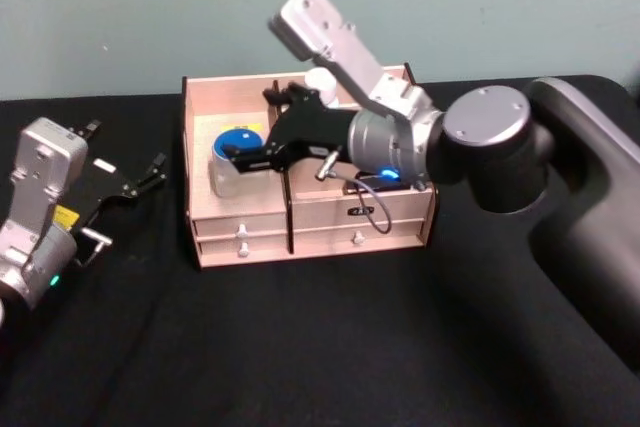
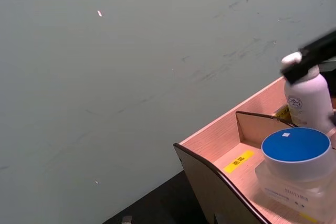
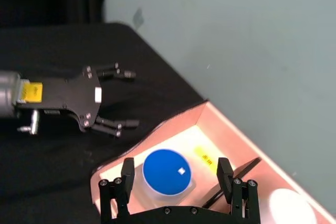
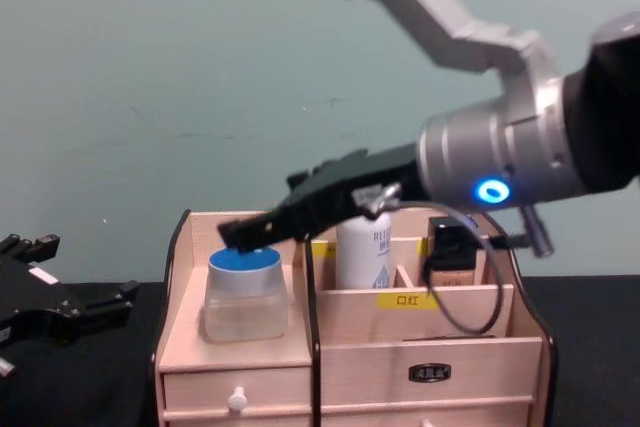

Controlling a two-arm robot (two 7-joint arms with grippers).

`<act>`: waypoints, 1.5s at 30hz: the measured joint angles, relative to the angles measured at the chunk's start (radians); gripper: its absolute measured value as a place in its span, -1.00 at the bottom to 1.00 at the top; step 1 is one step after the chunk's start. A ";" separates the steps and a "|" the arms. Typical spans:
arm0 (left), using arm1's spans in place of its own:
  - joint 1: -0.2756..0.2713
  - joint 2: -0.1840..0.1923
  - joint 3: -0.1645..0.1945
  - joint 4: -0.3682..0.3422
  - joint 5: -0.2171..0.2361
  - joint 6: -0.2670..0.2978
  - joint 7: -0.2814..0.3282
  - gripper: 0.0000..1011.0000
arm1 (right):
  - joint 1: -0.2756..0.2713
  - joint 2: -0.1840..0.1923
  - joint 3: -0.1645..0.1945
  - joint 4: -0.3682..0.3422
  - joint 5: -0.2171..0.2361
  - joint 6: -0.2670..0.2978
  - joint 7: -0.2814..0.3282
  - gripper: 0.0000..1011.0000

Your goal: Pick up the facial cleanser and watermelon frost from the table and place them into the tiered storage box.

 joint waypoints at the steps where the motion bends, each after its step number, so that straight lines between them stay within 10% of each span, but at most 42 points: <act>1: 0.000 0.000 0.000 0.000 0.000 0.000 0.000 1.00 | -0.009 0.005 0.006 -0.017 0.001 -0.006 -0.004 0.98; 18: 0.000 0.000 0.000 0.000 0.000 0.000 0.000 1.00 | -0.285 0.100 0.236 -0.312 -0.015 -0.206 -0.231 0.98; 31: 0.000 0.000 0.000 0.000 0.000 0.000 0.000 1.00 | -0.369 0.081 0.388 -0.237 -0.055 -0.276 -0.363 0.98; 45: 0.000 0.000 0.000 0.000 0.000 0.000 0.000 1.00 | -0.338 0.058 0.430 -0.063 -0.070 -0.287 -0.341 0.98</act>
